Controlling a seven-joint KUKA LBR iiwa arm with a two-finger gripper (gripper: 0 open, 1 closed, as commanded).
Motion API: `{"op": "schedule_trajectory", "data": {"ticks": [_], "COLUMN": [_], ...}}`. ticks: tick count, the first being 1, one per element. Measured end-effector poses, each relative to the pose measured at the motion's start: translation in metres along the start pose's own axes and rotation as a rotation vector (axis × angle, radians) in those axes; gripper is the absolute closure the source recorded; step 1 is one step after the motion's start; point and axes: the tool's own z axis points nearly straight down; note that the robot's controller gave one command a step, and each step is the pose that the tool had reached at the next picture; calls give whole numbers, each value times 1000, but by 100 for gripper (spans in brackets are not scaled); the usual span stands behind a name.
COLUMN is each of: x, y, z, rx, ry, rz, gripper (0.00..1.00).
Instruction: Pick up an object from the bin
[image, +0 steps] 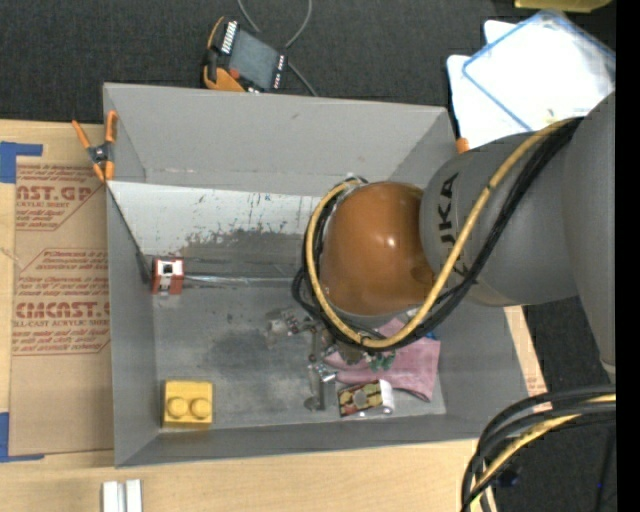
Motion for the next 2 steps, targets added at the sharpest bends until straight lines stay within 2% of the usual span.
{"op": "schedule_trajectory", "data": {"ticks": [1,2], "x": [39,-61], "y": [-70,-29], "z": [-25,-113], "rx": [-1,-2], "ry": [5,-4], "rz": [-311,26], "gripper": [0,100]}}
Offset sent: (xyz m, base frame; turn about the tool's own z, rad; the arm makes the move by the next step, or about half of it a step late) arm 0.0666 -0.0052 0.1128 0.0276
